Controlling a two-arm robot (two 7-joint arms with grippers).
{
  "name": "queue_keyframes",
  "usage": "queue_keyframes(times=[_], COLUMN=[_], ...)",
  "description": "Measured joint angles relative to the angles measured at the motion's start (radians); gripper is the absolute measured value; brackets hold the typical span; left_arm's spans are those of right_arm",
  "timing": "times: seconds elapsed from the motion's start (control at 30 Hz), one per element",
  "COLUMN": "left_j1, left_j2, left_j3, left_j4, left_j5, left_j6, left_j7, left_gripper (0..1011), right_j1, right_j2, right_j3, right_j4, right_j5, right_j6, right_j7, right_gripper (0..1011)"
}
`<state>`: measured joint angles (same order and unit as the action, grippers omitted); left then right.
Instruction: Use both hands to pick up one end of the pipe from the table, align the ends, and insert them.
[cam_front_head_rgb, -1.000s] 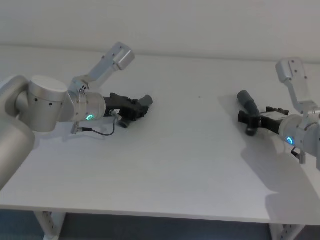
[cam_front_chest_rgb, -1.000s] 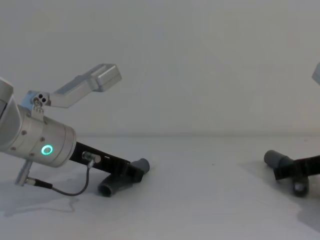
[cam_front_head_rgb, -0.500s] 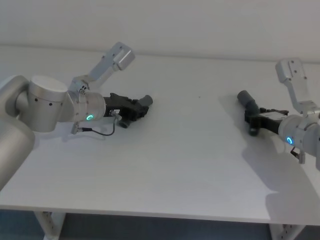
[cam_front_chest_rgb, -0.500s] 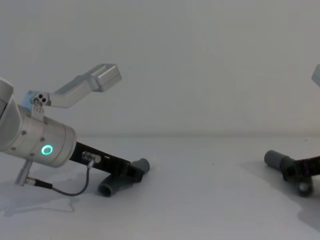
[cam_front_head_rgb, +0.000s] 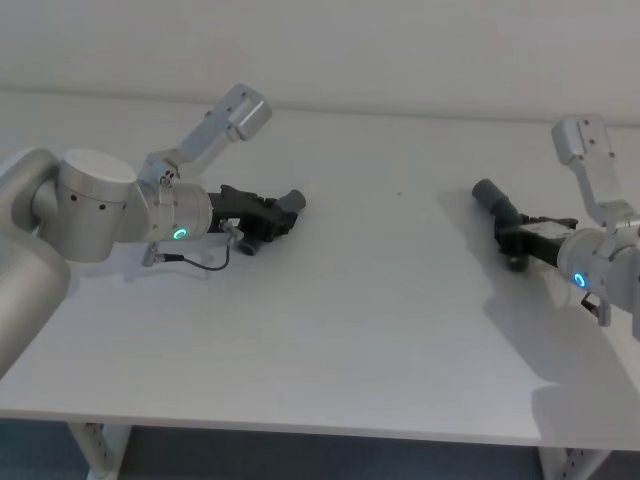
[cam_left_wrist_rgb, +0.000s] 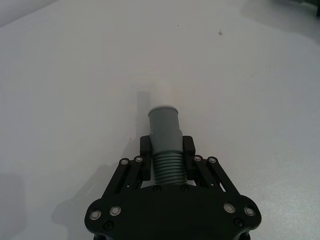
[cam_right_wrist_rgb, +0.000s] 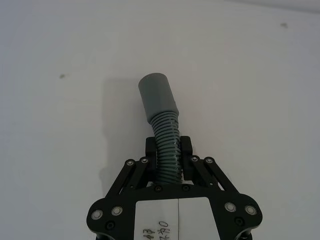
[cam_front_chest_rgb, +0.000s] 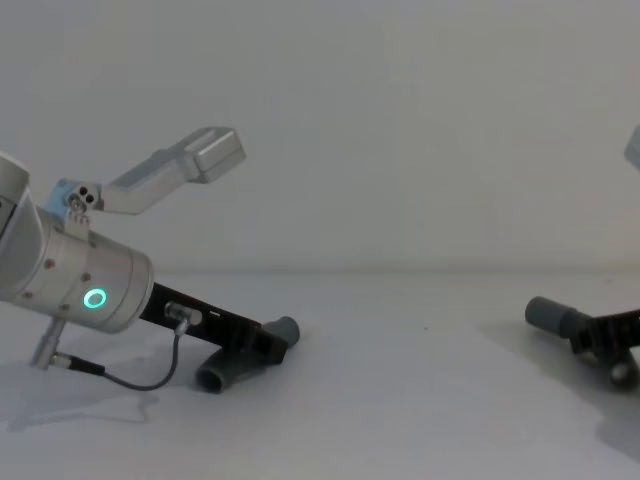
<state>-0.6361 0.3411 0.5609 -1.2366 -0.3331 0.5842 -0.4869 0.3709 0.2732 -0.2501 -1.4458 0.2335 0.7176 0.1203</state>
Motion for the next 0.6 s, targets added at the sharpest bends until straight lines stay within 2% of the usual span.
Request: queue_keyframes(times=[0.33,0.5,0.53,0.6], left_j1=[-0.025,-0.044,-0.056,-0.064], left_j2=[0.037,0.068,0.089,0.100], left_j3=[0.031,0.051,0.062,0.069], left_j4=[-0.028,-0.059,-0.078,-0.087], left_j5=[0.039,0.062,0.079,0.087], left_j6=[-0.014,-0.027,-0.039,-0.046], left_j7=[-0.036,-0.065,-0.088,-0.103], left_gripper=[358,358,358,358], right_j1=[-0.008,-0.009,-0.009,-0.009], right_j2=[0.007,0.019,0.027,0.038], right_j3=[0.009,0.011,0.012,0.013], right_j4=[-0.033,-0.053,-0.062,-0.071], right_j5=[0.000,0.000,0.001,0.003], right_j6=[-0.069,-0.114,-0.138,-0.164], right_j7=[0.028,0.054,0.071,0.093], right_gripper=[269,270,270,270])
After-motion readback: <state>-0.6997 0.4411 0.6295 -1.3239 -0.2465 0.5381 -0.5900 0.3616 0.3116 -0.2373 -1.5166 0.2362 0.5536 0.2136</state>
